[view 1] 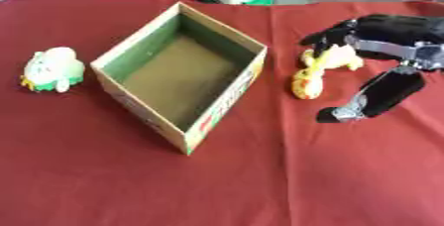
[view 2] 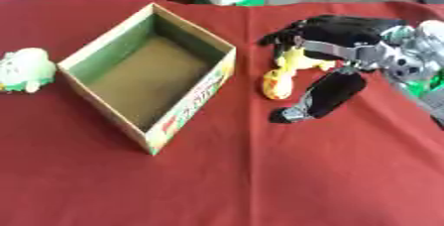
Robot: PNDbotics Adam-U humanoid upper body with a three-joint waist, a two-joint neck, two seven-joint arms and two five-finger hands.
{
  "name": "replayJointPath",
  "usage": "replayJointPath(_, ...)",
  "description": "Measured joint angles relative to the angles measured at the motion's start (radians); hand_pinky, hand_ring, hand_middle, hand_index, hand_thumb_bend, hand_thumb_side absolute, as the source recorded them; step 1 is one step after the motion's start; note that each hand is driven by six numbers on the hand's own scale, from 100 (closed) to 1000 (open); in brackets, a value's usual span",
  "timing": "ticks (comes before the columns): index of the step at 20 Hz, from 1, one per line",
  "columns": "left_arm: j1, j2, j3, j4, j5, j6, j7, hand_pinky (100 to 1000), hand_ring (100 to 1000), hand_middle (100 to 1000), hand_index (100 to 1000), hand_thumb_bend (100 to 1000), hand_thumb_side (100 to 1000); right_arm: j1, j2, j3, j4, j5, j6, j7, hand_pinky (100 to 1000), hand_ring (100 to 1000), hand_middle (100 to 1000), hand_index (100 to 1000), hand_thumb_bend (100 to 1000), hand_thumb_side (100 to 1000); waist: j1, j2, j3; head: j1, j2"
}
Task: Pick up objects on the table and place them in the box.
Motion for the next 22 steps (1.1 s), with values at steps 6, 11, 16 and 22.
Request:
replayJointPath(6, -0.002, 0.0, -0.004, 0.0, 0.005, 0.0, -0.01, 556, 592, 580, 773, 100, 821, -0.024, 0.034, 0.034, 0.066, 0.065, 0.041, 0.007, 790, 846, 765, 1000, 587, 555, 0.002, 0.0, 0.005, -0.009, -0.002)
replayJointPath(11, -0.006, 0.0, -0.008, 0.0, 0.009, -0.002, -0.015, 555, 592, 582, 769, 100, 822, -0.035, 0.072, 0.048, 0.154, 0.129, 0.055, -0.016, 787, 846, 766, 1000, 569, 554, 0.004, 0.0, 0.01, -0.014, -0.019)
replayJointPath(16, -0.007, -0.001, -0.008, 0.0, 0.011, -0.003, -0.018, 555, 592, 581, 767, 100, 821, -0.041, 0.102, 0.054, 0.241, 0.158, 0.054, -0.039, 784, 844, 763, 1000, 550, 567, 0.009, 0.01, 0.011, -0.018, -0.02)
replayJointPath(22, -0.008, -0.002, -0.008, 0.0, 0.012, -0.003, -0.021, 555, 592, 582, 767, 100, 824, -0.044, 0.132, 0.06, 0.328, 0.185, 0.043, -0.067, 783, 843, 761, 1000, 506, 571, 0.01, 0.021, 0.015, -0.026, -0.019)
